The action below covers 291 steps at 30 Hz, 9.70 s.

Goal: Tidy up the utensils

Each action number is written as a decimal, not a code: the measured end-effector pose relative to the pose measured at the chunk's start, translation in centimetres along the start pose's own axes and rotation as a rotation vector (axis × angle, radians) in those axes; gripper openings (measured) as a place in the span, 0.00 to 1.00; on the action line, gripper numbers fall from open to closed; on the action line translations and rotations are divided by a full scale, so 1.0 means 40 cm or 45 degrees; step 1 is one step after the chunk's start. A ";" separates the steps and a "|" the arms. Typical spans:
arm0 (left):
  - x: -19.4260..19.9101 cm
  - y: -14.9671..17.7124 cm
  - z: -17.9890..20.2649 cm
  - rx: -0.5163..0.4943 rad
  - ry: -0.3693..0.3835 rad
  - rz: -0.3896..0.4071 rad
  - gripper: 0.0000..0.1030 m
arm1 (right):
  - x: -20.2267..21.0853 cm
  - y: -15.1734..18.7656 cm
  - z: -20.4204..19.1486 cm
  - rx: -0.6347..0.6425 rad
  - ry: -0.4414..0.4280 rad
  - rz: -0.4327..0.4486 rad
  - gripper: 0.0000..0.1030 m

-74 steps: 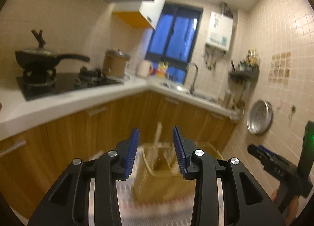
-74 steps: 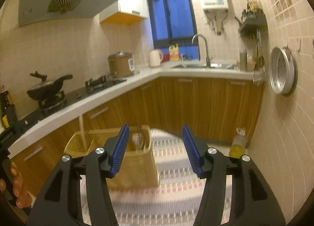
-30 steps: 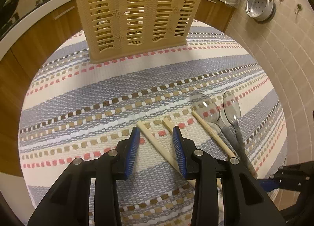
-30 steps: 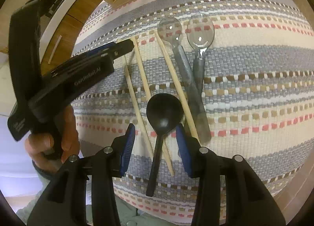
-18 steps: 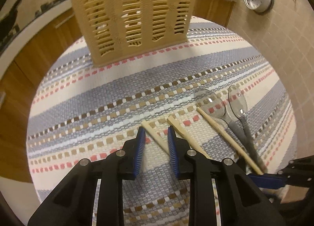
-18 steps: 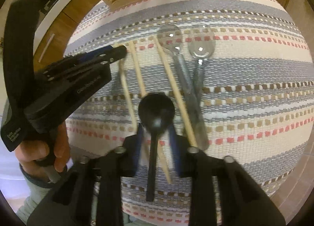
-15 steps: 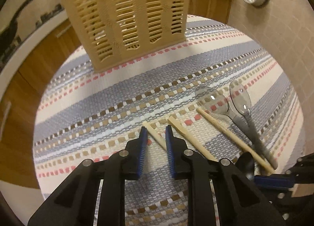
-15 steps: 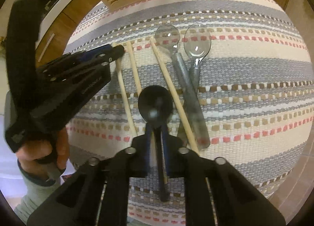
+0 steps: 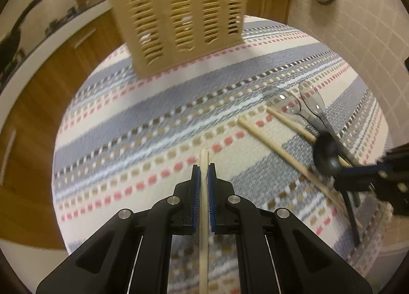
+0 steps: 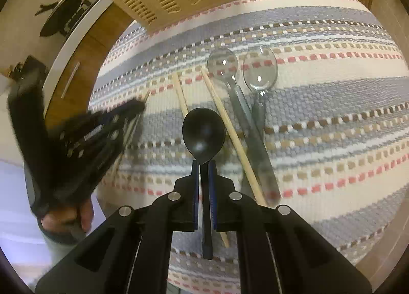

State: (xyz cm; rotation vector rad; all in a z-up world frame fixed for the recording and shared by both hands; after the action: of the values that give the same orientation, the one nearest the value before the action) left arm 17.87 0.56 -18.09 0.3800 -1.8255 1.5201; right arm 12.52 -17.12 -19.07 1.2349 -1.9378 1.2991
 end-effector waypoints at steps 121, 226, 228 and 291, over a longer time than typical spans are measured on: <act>0.136 -0.648 -0.213 0.423 -0.278 1.242 0.24 | 0.168 -0.730 -0.123 0.383 0.079 1.309 0.51; -0.052 -0.191 0.093 0.414 0.238 0.168 0.03 | 0.055 -0.261 -0.019 0.543 0.233 0.259 0.30; -0.021 -0.211 0.082 0.419 0.239 0.231 0.03 | 0.084 -0.270 -0.022 0.527 0.225 0.291 0.30; 0.054 -0.682 -0.111 0.424 -0.090 1.241 0.05 | 0.066 -0.756 -0.184 0.447 0.144 1.287 0.31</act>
State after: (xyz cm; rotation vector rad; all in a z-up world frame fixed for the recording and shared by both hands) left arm 35.11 -1.92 3.48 -0.3932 -1.9048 2.4908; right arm 37.38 -15.63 -0.20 0.2040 -2.3941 2.1873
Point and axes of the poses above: each gripper's, at about its wrist camera, not at the fingertips, and x roughly against the way its jaws point, z to its right, y to its underside, the point moved 9 cm from there along -x, roughly the way its jaws point, and after that the axes turned 15 degrees about z, right-handed, at the moved point
